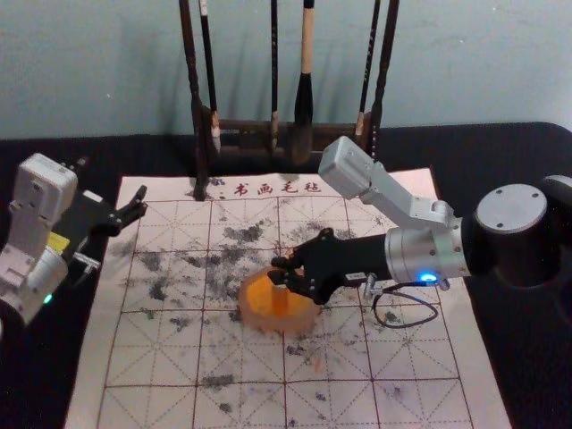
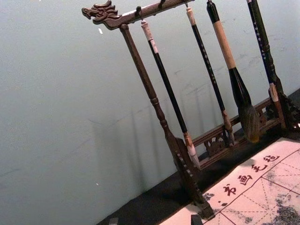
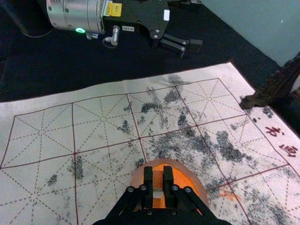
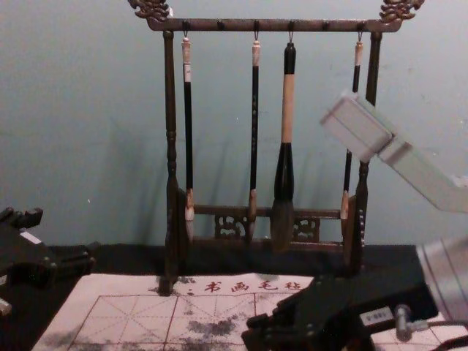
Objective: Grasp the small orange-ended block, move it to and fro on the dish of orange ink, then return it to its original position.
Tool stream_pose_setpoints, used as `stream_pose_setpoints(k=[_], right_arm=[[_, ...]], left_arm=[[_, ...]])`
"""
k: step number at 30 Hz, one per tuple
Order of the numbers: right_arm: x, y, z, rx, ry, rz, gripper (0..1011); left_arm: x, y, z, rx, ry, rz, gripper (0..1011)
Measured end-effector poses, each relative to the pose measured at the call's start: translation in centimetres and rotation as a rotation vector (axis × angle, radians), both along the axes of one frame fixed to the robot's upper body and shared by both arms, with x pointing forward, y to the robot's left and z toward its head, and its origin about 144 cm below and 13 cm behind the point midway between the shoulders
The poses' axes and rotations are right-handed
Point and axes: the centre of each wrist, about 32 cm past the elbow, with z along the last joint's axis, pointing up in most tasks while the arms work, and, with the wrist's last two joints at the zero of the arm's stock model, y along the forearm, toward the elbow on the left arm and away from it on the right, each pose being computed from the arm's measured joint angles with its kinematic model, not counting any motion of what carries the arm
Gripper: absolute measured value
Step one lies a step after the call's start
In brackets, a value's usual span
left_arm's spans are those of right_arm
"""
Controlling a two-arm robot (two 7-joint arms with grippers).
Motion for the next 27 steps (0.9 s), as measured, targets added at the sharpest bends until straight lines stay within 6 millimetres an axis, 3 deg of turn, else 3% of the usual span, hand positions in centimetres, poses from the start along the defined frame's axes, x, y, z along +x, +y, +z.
stream_pose_setpoints(k=[27], right_arm=[[1.4, 1.5, -0.1, 0.013, -0.002, -0.032, 127]], left_arm=[[0.0, 0.0, 0.0, 0.0, 0.0, 0.0, 1001]])
